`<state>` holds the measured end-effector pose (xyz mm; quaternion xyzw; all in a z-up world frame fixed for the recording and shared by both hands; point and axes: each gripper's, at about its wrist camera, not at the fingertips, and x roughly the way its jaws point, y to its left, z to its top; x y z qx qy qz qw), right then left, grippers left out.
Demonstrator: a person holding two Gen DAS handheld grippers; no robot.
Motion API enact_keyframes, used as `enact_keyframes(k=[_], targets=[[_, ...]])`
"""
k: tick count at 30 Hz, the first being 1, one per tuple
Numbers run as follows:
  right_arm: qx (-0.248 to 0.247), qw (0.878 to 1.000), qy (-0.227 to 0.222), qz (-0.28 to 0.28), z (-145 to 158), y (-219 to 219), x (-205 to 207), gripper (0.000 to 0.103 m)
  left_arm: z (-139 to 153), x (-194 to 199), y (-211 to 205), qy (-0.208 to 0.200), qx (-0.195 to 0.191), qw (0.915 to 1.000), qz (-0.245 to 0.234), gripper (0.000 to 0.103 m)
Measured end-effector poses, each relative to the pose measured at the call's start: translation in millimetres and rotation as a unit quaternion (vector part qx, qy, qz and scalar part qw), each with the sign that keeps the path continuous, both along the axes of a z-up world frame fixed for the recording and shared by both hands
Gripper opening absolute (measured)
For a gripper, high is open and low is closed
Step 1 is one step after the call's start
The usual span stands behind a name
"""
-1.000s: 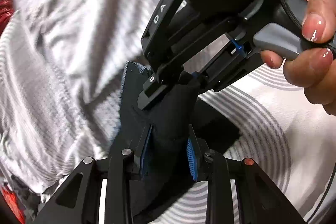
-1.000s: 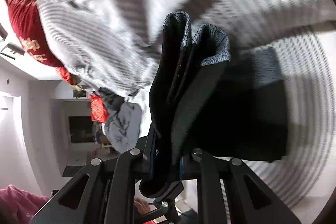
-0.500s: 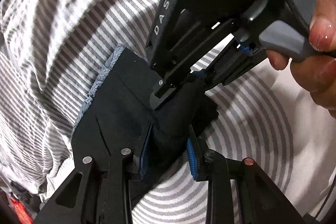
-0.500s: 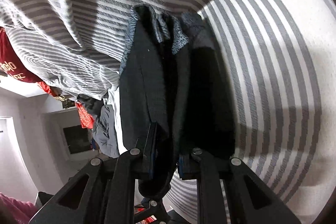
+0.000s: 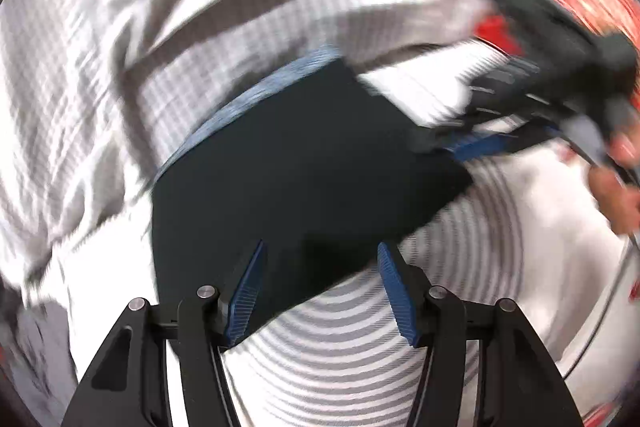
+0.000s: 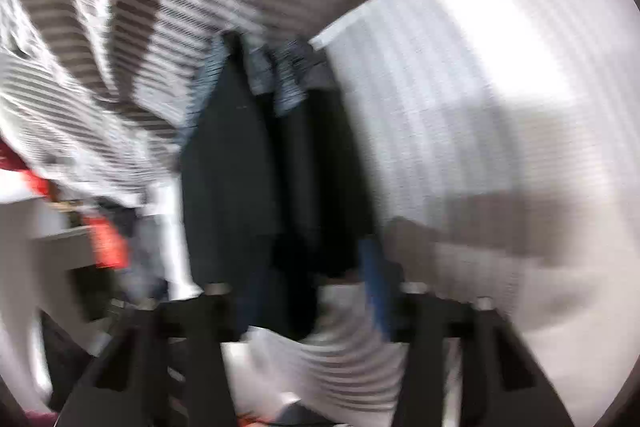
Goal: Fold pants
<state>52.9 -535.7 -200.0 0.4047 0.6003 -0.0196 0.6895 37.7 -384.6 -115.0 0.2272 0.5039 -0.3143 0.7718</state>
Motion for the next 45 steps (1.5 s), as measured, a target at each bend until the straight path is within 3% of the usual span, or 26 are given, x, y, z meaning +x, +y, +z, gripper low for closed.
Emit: enact_keyframes(k=[4, 8, 9, 13, 17, 20, 22, 25, 33, 42, 44, 45], targets=[[-0.086, 0.996, 0.001, 0.022, 32.5, 10.3, -2.4, 0.061, -3.8, 44.9, 32.5, 0.028, -0.005, 0.9955, 0.09, 0.059], [-0.129, 0.989, -0.029, 0.059, 59.0, 33.0, 9.7, 0.04, -10.4, 73.7, 52.9, 0.057, -0.018, 0.9867, 0.151, 0.059], [-0.14, 0.987, -0.036, 0.073, 62.9, 43.2, 19.2, 0.039, -15.1, 80.5, 56.5, 0.069, -0.021, 0.9838, 0.164, 0.059], [-0.158, 0.981, -0.038, 0.108, 55.7, 74.2, 49.6, 0.039, -35.4, 94.0, 59.6, 0.096, -0.023, 0.9757, 0.196, 0.059], [-0.183, 0.973, -0.001, 0.143, 24.4, 88.0, 55.0, 0.038, -63.4, 102.5, 62.0, 0.125, -0.022, 0.9665, 0.223, 0.059], [-0.182, 0.973, 0.01, 0.143, 5.0, 88.4, 51.0, 0.039, -71.0, 97.7, 58.3, 0.12, -0.022, 0.9688, 0.216, 0.064], [-0.179, 0.973, 0.006, 0.145, 4.3, 87.9, 50.9, 0.039, -73.6, 92.8, 52.6, 0.116, -0.025, 0.9735, 0.195, 0.077], [-0.175, 0.973, 0.007, 0.153, 1.8, 86.3, 51.9, 0.04, -76.9, 88.7, 44.5, 0.104, -0.014, 0.9777, 0.182, 0.08], [-0.177, 0.971, 0.002, 0.163, -0.3, 101.6, 57.9, 0.06, -78.8, 89.9, 42.2, 0.116, -0.023, 0.9754, 0.186, 0.081], [-0.164, 0.974, -0.001, 0.155, -2.5, 107.7, 63.0, 0.068, -76.5, 94.0, 49.3, 0.116, -0.022, 0.9746, 0.19, 0.081], [-0.159, 0.975, -0.003, 0.153, -2.3, 105.7, 62.7, 0.072, -76.6, 93.6, 49.2, 0.116, -0.022, 0.9748, 0.189, 0.086], [-0.153, 0.976, -0.005, 0.153, -2.4, 105.8, 62.8, 0.075, -77.9, 93.9, 48.4, 0.118, -0.021, 0.9749, 0.187, 0.095]])
